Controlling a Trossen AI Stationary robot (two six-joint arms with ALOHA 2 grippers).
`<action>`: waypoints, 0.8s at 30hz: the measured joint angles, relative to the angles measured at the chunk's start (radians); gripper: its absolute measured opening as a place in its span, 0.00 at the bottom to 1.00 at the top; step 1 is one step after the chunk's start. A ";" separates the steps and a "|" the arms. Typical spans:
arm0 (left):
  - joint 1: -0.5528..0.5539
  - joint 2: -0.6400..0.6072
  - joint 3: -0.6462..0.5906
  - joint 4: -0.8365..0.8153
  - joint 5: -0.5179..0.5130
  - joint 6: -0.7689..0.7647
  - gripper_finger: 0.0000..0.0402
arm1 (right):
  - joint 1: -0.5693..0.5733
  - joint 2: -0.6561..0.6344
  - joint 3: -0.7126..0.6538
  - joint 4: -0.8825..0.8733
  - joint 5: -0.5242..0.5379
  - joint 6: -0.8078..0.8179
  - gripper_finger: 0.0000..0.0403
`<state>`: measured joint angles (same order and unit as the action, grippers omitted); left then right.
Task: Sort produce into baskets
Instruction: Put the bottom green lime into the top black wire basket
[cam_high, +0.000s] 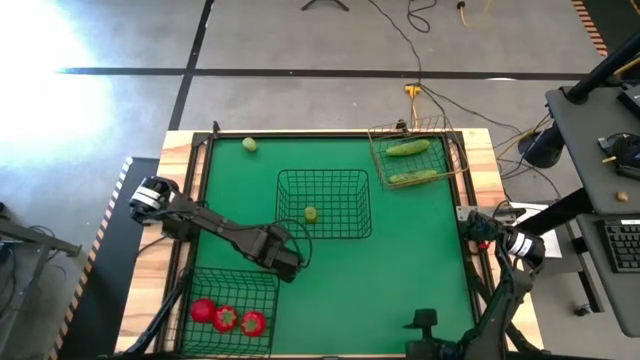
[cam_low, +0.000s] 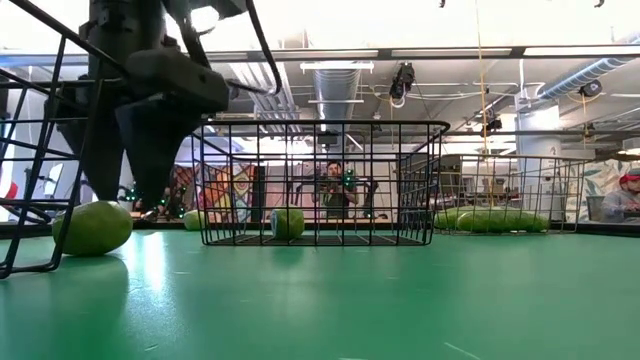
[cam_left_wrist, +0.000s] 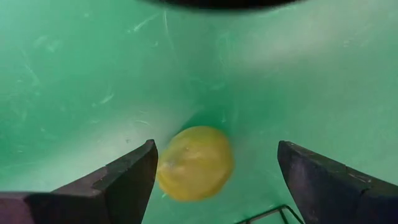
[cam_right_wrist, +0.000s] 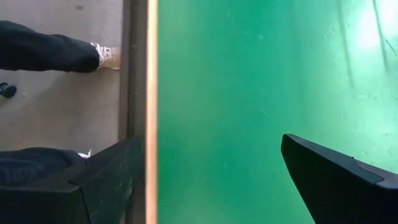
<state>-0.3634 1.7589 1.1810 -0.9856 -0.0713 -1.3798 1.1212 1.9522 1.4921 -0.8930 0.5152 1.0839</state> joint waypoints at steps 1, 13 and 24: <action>0.000 -0.002 -0.011 0.012 0.006 0.001 0.77 | 0.000 0.000 -0.006 0.000 0.000 0.010 0.93; 0.000 -0.059 -0.045 0.039 -0.020 0.037 0.77 | 0.005 0.000 -0.038 -0.001 -0.023 0.050 0.93; -0.002 -0.203 -0.187 0.176 -0.035 0.014 0.77 | 0.004 0.000 -0.038 -0.002 -0.022 0.050 0.93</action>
<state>-0.3656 1.5556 0.9943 -0.8097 -0.1066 -1.3663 1.1255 1.9522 1.4536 -0.8946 0.4932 1.1336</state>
